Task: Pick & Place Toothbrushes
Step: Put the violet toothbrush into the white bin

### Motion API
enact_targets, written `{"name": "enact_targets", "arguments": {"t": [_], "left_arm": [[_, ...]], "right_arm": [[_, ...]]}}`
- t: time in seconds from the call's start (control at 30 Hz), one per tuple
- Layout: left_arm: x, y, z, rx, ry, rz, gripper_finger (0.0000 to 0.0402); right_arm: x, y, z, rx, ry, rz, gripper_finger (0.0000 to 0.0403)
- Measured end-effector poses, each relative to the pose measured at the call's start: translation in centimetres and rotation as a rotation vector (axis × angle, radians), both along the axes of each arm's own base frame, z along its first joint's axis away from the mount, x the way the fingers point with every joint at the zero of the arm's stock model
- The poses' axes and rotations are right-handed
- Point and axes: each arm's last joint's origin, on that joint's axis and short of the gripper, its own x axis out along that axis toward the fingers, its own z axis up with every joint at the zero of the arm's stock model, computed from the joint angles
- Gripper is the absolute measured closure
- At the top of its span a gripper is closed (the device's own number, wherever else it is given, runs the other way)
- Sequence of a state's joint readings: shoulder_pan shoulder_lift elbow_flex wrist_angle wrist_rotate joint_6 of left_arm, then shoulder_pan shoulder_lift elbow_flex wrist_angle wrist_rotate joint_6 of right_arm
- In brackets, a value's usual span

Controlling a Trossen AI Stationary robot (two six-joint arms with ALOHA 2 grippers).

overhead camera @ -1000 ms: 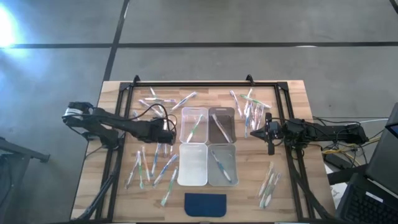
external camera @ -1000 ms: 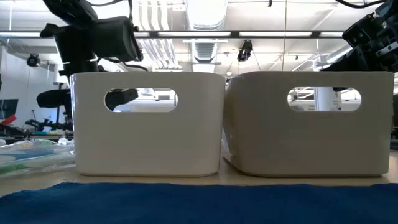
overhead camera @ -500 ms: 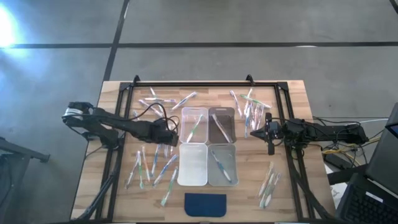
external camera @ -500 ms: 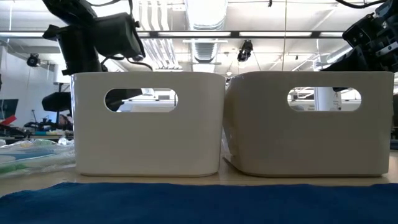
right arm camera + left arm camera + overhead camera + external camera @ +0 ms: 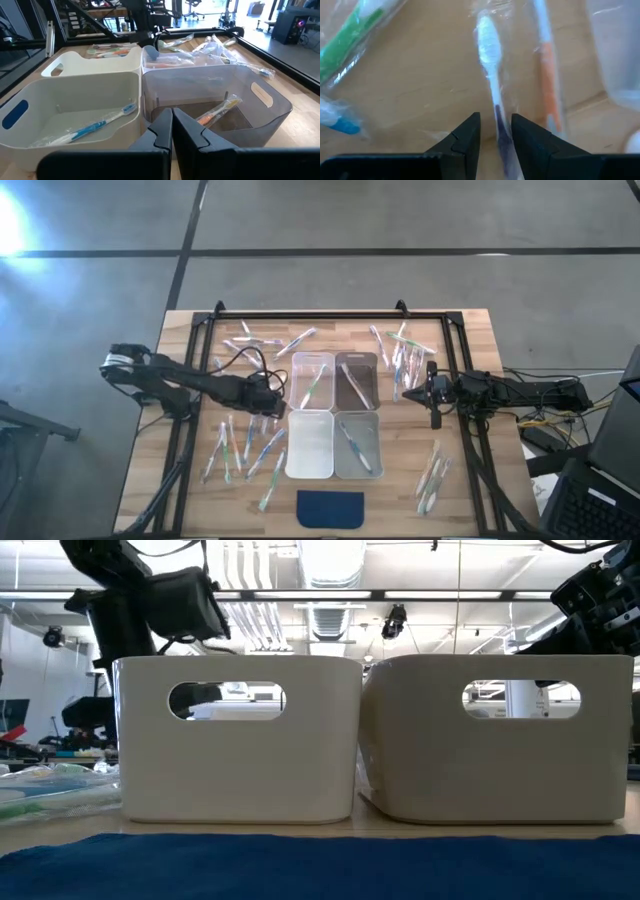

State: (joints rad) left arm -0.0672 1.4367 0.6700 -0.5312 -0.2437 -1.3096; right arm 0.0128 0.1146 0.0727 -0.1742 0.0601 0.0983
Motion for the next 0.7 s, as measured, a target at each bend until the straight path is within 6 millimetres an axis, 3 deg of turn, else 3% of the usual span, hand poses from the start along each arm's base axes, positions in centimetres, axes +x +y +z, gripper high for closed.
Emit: {"name": "enact_targets", "arguments": {"t": [0.3, 0.57, 0.7], "left_arm": [[-0.8, 0.0, -1.3, -0.007, -0.011, 0.006, 0.0291], [-0.8, 0.1, -1.2, 0.009, -0.004, 0.01, 0.0363], [-0.5, 0.1, -1.0, 0.027, -0.014, 0.01, 0.037]], "right_arm": [[0.0, 0.0, 0.0, 0.003, -0.001, -0.001, 0.0394], [0.0, 0.0, 0.0, 0.003, 0.0, -0.001, 0.0394], [0.0, 0.0, 0.0, 0.0, 0.0, 0.0, 0.0394]]}}
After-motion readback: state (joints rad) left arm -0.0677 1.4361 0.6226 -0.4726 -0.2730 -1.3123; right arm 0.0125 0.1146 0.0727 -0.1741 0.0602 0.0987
